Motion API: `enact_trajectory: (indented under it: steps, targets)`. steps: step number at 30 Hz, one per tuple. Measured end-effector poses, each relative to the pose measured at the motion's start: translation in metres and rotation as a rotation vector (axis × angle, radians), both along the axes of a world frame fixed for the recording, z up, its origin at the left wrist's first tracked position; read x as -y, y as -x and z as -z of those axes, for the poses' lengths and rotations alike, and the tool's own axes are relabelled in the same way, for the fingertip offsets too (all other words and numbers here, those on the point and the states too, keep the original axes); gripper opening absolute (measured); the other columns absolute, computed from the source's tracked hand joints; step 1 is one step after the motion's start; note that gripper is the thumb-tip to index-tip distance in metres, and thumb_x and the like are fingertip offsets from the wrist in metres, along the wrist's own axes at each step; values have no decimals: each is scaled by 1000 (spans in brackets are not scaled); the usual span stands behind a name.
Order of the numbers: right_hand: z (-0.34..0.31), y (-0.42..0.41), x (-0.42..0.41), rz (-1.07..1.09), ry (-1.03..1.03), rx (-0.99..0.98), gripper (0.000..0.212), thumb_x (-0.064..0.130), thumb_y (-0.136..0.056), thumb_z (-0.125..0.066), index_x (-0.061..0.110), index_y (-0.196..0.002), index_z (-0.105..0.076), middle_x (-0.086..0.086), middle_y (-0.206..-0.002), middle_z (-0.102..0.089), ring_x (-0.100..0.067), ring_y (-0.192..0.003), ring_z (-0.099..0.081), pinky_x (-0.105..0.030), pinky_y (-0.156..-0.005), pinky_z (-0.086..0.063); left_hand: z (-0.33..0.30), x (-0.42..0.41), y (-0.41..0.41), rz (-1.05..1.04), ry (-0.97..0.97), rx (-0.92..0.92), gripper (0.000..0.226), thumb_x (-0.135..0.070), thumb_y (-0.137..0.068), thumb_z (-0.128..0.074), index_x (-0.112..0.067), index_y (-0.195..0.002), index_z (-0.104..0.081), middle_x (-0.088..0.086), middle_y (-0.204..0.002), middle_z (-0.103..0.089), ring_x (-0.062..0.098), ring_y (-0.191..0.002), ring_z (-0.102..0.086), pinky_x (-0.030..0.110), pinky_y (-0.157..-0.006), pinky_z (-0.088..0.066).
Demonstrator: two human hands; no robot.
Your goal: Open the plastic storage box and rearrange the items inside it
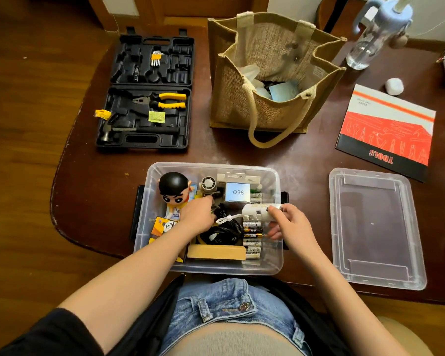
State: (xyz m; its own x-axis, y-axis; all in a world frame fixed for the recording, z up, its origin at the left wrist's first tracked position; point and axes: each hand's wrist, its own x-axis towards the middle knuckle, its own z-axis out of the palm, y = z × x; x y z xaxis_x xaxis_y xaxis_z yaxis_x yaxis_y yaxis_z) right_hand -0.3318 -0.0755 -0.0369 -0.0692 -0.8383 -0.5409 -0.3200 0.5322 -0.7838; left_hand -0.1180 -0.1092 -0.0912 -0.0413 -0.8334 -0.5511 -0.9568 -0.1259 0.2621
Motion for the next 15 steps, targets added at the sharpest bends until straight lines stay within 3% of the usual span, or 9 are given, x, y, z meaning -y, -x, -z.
enact_trajectory:
  steps: [5,9,13,15]
  targets:
    - [-4,0,5,16,8,7,34,25,-94,-54,-8,-97,-54,-9,-70,-63,-9,-47,-59,-17,-46,-49,-31,-2,-19,-132,89,-174,26,-22,-91,-58,-19,-117,-62,5,-121,-61,23,-120,-50,35,-93,-43]
    - [-5,-2,10,27,20,12,30,22,-94,-52,-7,-95,-55,-6,-67,-62,-6,-44,-58,-18,-46,-49,-58,-7,-40,-218,16,-466,21,-19,-92,-59,-19,-111,-66,-2,-113,-59,14,-108,-54,24,-88,-38]
    - [-8,-6,14,63,72,49,15,18,-95,-51,5,-91,-57,-2,-64,-58,-5,-42,-55,-18,-44,-47,-61,-21,-25,-105,-148,-547,33,-17,-99,-46,-15,-130,-56,0,-137,-52,12,-129,-43,20,-103,-30]
    - [-8,-7,15,90,124,61,10,16,-94,-51,12,-87,-57,-1,-66,-59,-4,-42,-53,-17,-42,-46,-56,-30,-11,-29,-224,-532,37,-16,-101,-41,-15,-137,-49,0,-141,-48,11,-131,-41,11,-96,-26]
